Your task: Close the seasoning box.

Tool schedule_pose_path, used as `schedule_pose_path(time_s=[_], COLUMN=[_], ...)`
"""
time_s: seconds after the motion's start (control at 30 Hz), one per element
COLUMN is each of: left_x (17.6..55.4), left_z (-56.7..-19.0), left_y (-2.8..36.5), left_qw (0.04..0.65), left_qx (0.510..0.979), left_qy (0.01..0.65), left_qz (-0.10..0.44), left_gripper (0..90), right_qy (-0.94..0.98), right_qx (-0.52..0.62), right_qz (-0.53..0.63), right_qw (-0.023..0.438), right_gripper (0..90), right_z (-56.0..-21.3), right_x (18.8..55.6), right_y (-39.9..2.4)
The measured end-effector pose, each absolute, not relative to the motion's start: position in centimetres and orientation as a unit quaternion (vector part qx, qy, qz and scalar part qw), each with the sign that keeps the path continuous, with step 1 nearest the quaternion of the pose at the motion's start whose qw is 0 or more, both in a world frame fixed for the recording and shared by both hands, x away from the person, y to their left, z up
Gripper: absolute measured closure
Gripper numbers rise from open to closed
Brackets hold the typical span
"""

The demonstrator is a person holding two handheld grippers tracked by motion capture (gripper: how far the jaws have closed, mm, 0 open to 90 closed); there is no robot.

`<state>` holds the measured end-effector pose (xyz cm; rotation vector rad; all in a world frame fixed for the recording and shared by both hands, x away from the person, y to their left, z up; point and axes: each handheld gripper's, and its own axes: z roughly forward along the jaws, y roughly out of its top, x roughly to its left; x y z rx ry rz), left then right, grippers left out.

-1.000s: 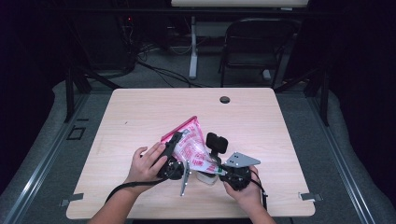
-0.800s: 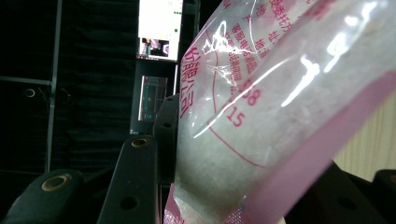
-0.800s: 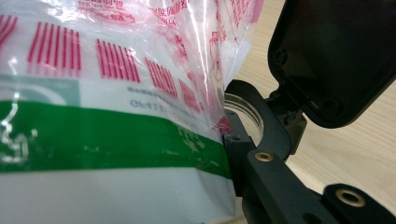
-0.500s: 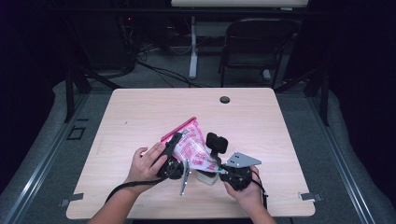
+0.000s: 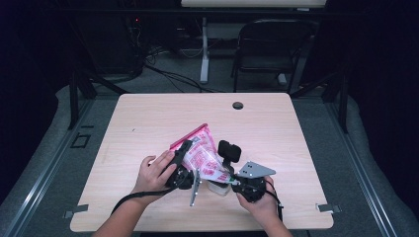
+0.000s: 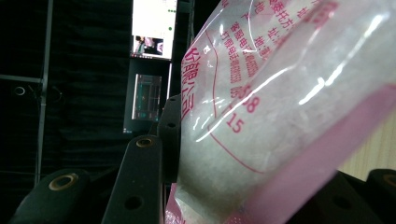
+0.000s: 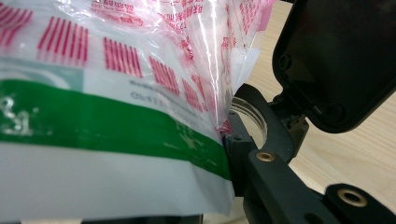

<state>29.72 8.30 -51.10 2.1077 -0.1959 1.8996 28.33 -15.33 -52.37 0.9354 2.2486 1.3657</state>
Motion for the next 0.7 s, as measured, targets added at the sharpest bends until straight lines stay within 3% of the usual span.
schedule_pose_path(time_s=[0.7], left_x=[29.68], left_z=[-50.85], left_y=[8.35], left_qw=[0.128], left_qx=[0.733], left_qy=[-0.072], left_qz=[0.664], left_gripper=[63.8], right_qy=[0.792], right_qx=[0.326], right_qz=[0.485], right_qw=[0.178], right_gripper=[87.1], right_z=[-52.08], right_x=[28.13], right_y=[-15.23])
